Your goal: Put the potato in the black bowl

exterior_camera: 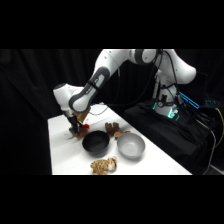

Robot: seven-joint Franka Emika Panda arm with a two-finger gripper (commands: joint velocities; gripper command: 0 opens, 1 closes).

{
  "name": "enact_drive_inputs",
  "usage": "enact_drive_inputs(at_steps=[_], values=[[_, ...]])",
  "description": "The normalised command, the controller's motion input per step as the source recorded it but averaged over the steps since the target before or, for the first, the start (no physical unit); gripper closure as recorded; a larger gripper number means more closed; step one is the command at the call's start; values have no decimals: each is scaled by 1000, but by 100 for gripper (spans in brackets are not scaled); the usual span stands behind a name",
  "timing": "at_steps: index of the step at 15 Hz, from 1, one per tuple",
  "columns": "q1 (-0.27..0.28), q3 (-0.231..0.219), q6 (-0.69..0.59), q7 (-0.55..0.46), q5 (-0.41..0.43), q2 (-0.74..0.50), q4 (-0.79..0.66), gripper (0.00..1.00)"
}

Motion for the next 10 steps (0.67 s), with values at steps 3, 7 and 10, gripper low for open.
enact_drive_inputs(at_steps=[3,7,10], values=[[46,-72,-187,84,98,210,395,81],[25,-48,-187,13,103,27,228,97],[37,-40,-132,-142,53,-372,-147,97]])
